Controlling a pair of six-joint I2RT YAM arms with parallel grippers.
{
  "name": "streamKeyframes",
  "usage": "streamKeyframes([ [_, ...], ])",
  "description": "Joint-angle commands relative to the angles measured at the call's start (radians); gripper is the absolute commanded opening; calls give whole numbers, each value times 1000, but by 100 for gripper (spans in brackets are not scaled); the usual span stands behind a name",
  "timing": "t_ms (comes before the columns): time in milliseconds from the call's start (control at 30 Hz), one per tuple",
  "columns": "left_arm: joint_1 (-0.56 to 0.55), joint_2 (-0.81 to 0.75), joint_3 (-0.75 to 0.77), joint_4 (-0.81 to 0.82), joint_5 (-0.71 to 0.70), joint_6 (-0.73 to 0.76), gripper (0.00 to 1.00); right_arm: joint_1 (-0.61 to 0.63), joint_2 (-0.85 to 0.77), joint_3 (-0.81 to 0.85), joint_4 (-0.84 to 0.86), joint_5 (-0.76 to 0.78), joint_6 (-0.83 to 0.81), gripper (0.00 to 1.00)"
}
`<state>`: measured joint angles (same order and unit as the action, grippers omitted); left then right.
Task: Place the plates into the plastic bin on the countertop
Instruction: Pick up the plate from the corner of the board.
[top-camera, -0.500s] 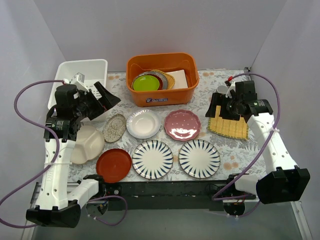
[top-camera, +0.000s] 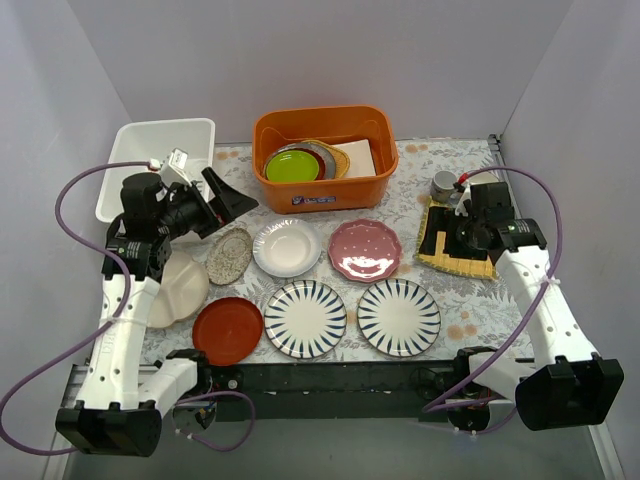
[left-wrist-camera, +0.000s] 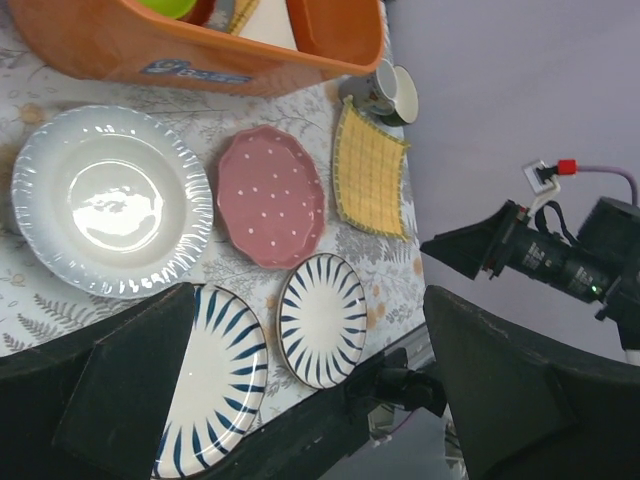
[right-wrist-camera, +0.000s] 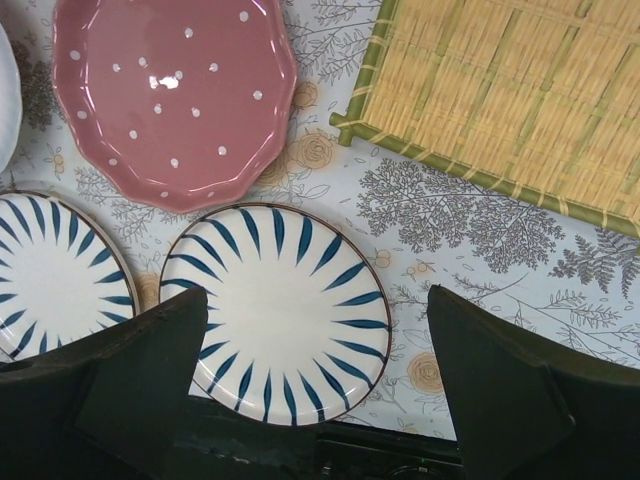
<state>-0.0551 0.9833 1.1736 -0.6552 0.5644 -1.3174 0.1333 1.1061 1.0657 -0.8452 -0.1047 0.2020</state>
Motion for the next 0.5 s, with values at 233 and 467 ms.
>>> streamKeyframes([
  [233,-51,90,-9,123,122,-75,98,-18,-3,-107,44,-98,11,98],
  [467,-352,238,80,77,-98,-114,98,-32,-15,-101,37,-61,-3,98],
])
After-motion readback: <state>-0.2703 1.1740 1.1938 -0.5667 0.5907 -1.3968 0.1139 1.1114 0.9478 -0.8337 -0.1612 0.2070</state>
